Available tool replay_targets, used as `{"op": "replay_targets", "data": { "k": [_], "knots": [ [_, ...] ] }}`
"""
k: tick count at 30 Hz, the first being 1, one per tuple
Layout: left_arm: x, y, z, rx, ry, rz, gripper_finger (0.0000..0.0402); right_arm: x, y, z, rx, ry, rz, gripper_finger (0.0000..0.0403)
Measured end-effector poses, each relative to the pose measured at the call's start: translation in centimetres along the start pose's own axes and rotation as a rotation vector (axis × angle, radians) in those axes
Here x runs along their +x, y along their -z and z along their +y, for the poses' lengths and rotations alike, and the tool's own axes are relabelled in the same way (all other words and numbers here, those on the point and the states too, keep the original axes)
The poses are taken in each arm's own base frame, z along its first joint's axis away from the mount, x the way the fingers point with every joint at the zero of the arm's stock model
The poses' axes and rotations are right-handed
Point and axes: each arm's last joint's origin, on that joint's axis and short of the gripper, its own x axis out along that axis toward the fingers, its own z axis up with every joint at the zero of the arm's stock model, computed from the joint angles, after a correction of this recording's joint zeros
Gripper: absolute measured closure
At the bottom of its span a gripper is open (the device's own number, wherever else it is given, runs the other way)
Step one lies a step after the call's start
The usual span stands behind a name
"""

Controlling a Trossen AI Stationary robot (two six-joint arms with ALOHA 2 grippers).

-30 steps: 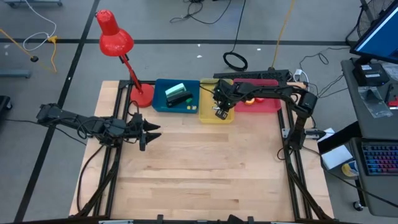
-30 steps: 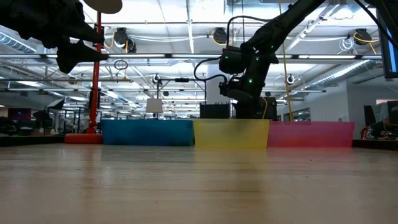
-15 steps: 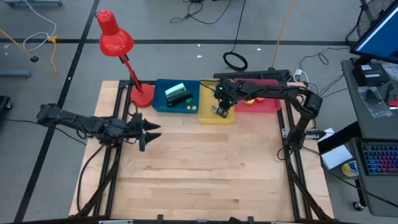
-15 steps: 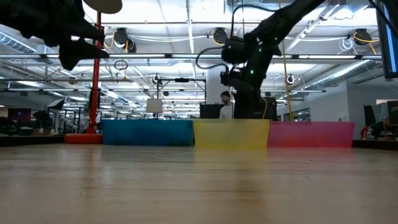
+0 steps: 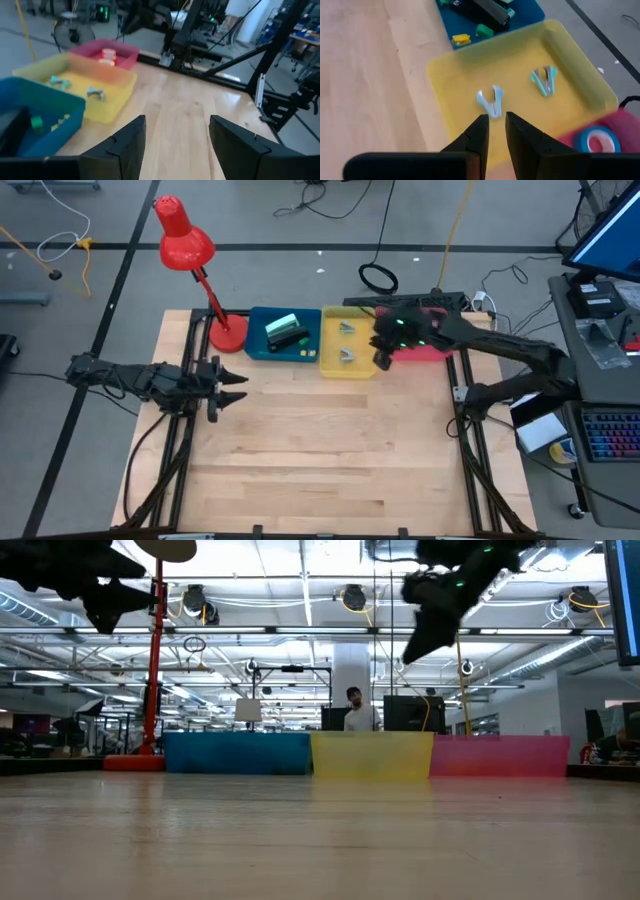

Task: Pick and place Stapler, Stapler remover, tape
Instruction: Return to home position

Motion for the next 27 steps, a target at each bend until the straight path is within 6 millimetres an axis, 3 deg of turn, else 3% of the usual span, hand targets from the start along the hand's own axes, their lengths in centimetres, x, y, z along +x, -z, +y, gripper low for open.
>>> {"op": "replay_targets", "data": {
  "k": [5,11,18,27],
  "knots": [
    [-1.1,-0.4,0.2,0.061,0.045,-0.049,0.0183,-3.1,4.0,0.2,0.028,-0.004,-0.097,0.0348],
    [-1.4,0.1,0.3,0.081,0.076,-0.064,0.0183,-5.0,8.7,0.5,0.174,-0.033,-0.335,0.035],
    [-0.1,2.5,0.5,0.081,0.146,-0.125,0.0183,-5.9,13.6,0.6,0.293,-0.073,-0.476,0.0346],
    [0.6,5.0,0.9,0.059,0.207,-0.182,0.0183,-5.8,17.5,0.7,0.367,-0.106,-0.556,0.0348]
  ]
}}
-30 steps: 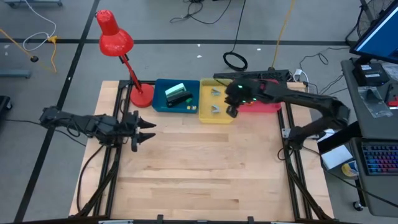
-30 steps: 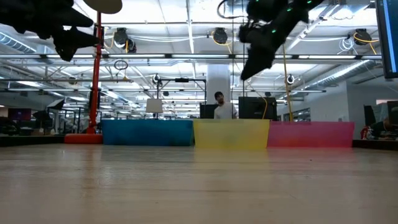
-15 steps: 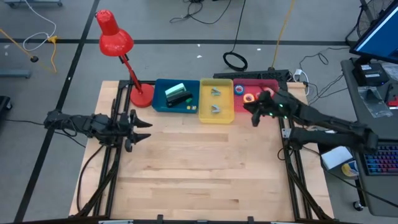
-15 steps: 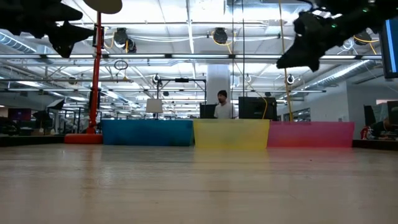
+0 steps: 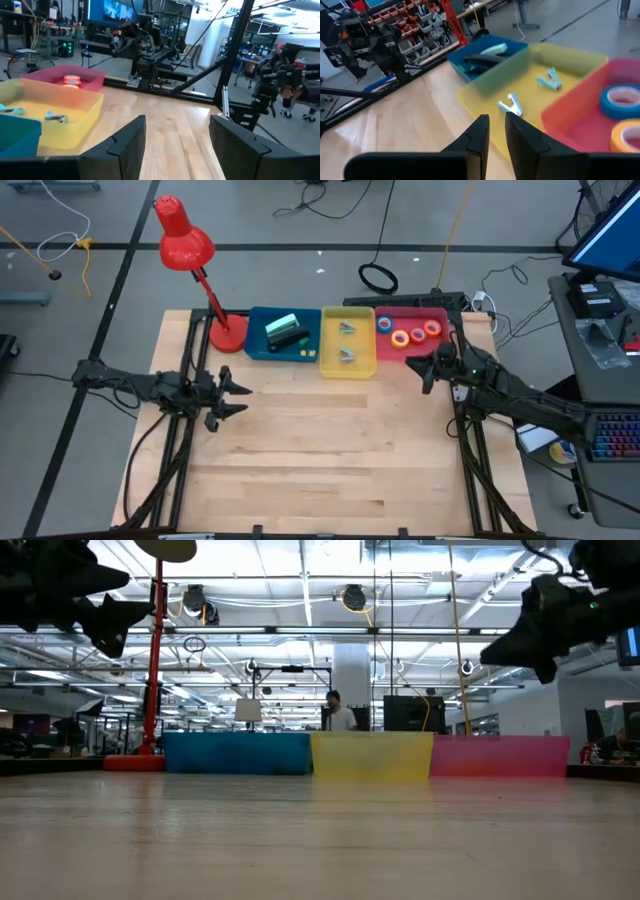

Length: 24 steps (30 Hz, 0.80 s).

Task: Pick and place Stapler, Stapler remover, tape
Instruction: Return to home position

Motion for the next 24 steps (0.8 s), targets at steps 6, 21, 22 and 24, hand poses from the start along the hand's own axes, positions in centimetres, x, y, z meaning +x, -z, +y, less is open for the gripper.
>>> {"op": "replay_targets", "data": {
  "k": [6,21,22,24],
  "knots": [
    [0.0,0.3,0.0,0.001,-0.001,0.009,0.0183,0.4,3.0,-1.2,0.057,0.017,0.038,0.0348],
    [0.0,0.1,0.0,0.047,0.0,-0.004,0.0183,0.4,4.2,-1.7,-0.008,0.007,0.009,0.0346],
    [0.0,0.0,0.0,0.046,0.002,-0.014,0.0183,0.3,4.1,-1.6,-0.015,0.003,-0.002,0.0346],
    [0.0,-0.1,0.0,0.057,0.004,-0.028,0.0183,0.0,4.0,-1.6,-0.019,-0.007,-0.026,0.0347]
  ]
}}
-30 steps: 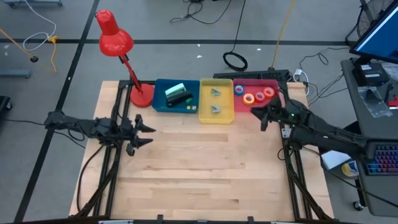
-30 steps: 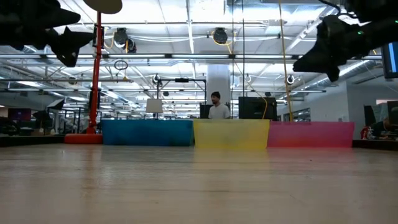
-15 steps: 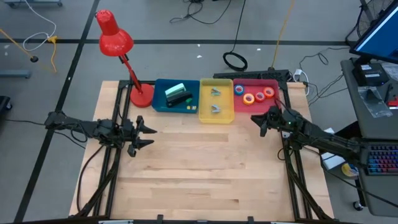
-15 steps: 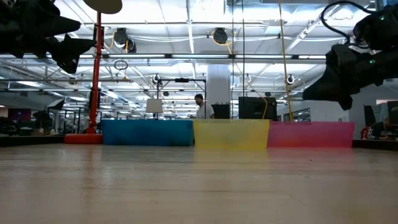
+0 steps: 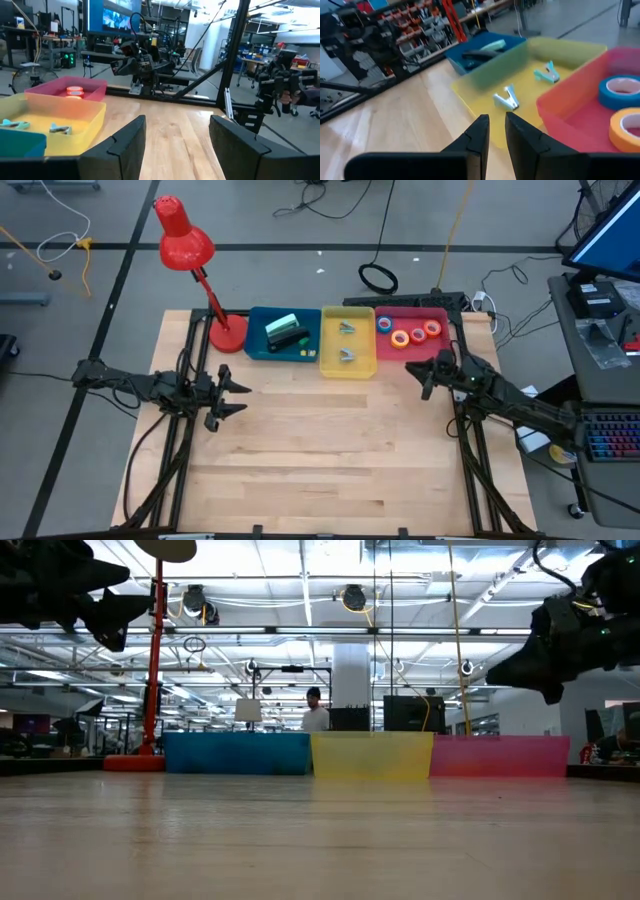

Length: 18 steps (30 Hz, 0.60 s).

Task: Pick and place Stapler, Stapler remover, tape
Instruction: Return to home position

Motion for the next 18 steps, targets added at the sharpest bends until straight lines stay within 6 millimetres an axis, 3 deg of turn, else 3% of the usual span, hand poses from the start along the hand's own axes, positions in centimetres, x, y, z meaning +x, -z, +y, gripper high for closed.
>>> {"op": "replay_targets", "data": {
  "k": [6,18],
  "knots": [
    [0.0,0.0,0.0,-0.004,-0.001,0.002,0.0183,-0.7,-0.5,0.2,-0.045,-0.028,-0.077,0.0347],
    [-0.1,1.4,0.5,-0.073,-0.115,0.127,0.0183,-0.8,0.1,0.0,-0.055,0.003,0.007,0.0347]
  ]
}}
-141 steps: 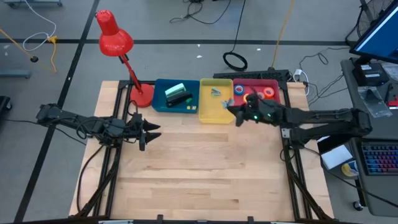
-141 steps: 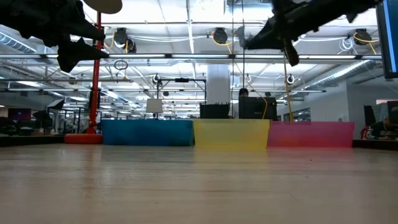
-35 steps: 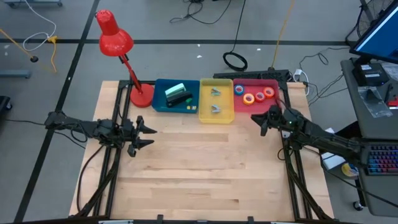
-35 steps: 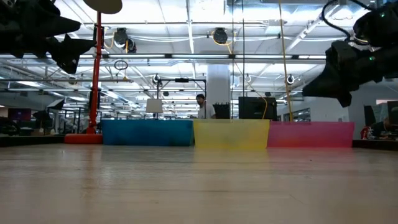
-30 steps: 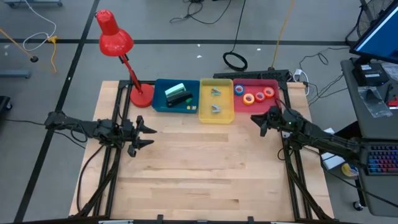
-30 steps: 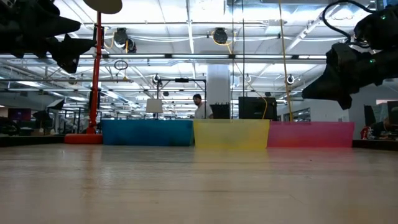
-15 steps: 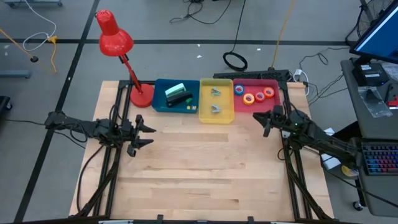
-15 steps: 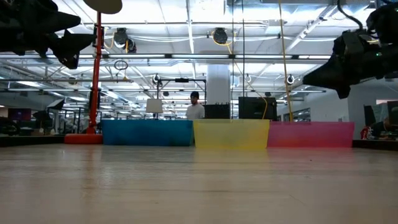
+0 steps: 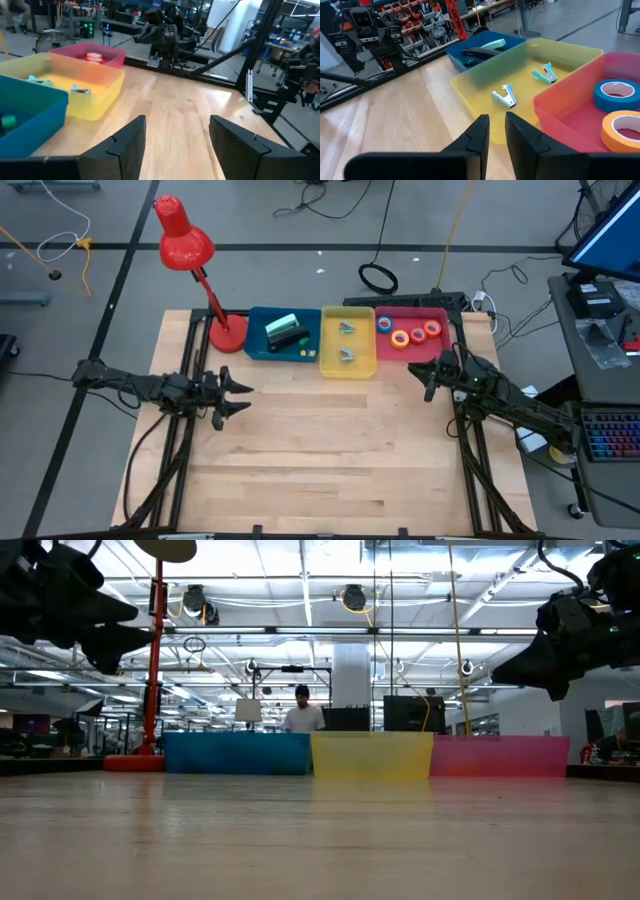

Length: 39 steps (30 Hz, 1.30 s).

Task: Pick and place Stapler, Stapler remover, tape
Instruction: Return to home position

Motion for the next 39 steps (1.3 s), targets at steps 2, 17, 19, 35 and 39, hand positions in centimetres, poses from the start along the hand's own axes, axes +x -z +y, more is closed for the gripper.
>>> {"op": "replay_targets", "data": {
  "k": [2,17,19,35,39],
  "knots": [
    [0.0,0.0,0.0,0.004,0.0,0.0,0.0183,0.01,0.03,-0.01,0.0,0.001,0.004,0.0346],
    [0.01,0.06,0.01,-0.029,-0.002,0.007,0.0183,0.32,-0.13,-0.2,0.041,0.052,-0.085,0.0348],
    [0.01,0.07,0.01,-0.03,-0.002,0.007,0.0183,0.47,0.13,-0.28,0.073,0.053,-0.08,0.0347],
    [0.01,0.06,0.01,-0.029,-0.001,0.006,0.0183,0.52,0.18,-0.3,0.076,0.054,-0.081,0.0348],
    [0.01,0.06,0.01,-0.029,-0.001,0.006,0.0183,0.52,0.19,-0.3,0.076,0.054,-0.081,0.0346]
  ]
}}
